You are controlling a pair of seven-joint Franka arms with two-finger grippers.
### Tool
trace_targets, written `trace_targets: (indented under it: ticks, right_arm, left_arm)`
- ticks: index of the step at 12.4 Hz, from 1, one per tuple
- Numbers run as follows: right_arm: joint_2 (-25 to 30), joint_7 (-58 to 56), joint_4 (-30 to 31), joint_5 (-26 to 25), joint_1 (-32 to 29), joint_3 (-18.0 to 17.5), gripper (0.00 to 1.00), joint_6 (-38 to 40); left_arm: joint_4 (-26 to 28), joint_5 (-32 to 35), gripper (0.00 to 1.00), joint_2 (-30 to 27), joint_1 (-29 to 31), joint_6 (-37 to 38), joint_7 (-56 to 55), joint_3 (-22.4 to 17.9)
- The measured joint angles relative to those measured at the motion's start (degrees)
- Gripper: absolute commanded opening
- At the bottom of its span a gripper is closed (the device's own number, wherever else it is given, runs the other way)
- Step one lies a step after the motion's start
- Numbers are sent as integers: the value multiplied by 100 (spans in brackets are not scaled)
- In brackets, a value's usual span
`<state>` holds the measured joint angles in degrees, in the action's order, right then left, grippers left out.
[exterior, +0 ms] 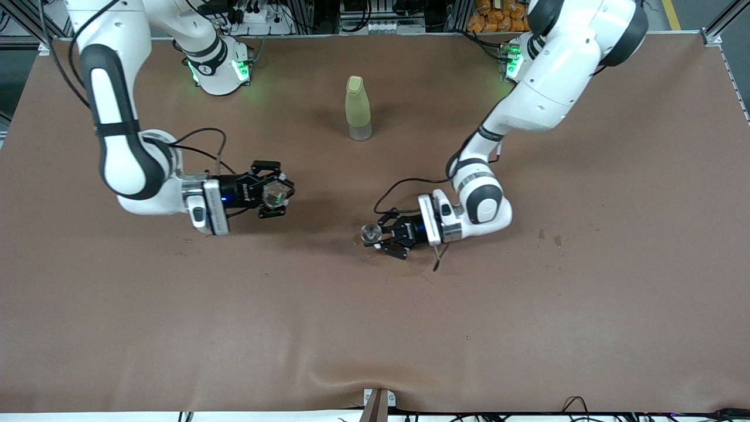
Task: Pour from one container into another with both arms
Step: 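Turn the beaker upright with the right gripper and draw it back, then carry the jigger back with the left gripper while the right gripper returns the beaker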
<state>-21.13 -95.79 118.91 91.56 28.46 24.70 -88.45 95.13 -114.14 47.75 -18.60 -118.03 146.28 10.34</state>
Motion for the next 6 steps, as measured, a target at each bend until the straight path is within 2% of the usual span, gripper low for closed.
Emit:
trace_targets:
  ticks: [3,6]
  right_arm:
    - [0,-1198,-67,-385,-328,203,0,168]
    - [-1,-2507,-112,-624,-774,246,0,287]
  left_arm:
    - [535,654,0,-538,655,128,-344,4]
    - [972,1742,0,-737,1700,1151,-373,-7]
